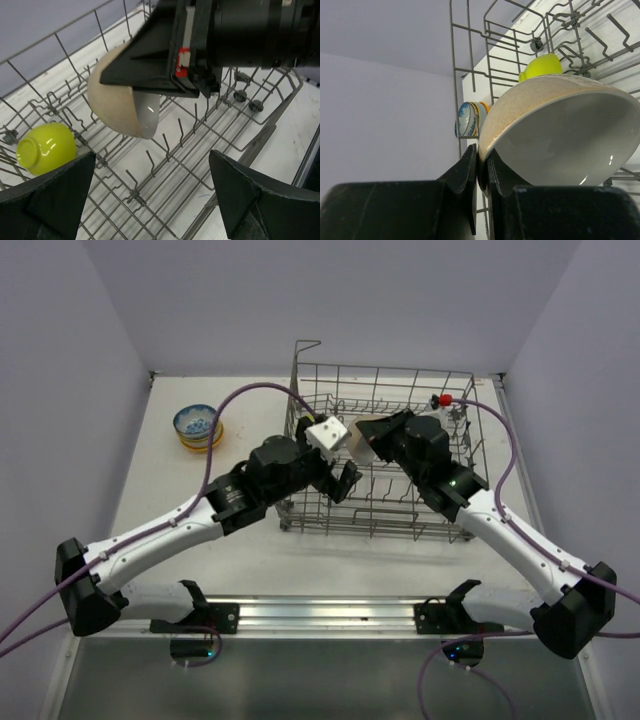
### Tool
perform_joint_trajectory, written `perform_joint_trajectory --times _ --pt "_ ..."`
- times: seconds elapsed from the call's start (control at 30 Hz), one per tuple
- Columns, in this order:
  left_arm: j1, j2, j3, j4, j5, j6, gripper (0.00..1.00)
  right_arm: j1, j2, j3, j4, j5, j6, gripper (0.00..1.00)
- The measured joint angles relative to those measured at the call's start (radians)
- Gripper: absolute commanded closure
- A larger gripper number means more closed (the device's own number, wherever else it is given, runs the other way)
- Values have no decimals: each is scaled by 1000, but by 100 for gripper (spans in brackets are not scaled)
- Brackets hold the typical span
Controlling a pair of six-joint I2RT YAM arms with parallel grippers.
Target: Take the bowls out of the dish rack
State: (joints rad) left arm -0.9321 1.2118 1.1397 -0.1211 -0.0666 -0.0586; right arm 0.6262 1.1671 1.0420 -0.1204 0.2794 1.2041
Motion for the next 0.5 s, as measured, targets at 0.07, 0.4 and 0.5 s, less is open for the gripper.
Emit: perform_joint_trajectory --times 0.07,0.4,0.5 --pt "-40 45 0 -3 -52 0 0 0 -8 2 0 0 16 100" --pt "-78 133 0 43 -262 -44 0 0 -129 -39 10 -22 126 100" --pt "-78 153 0 83 -300 -66 0 0 -147 -68 27 -40 152 100"
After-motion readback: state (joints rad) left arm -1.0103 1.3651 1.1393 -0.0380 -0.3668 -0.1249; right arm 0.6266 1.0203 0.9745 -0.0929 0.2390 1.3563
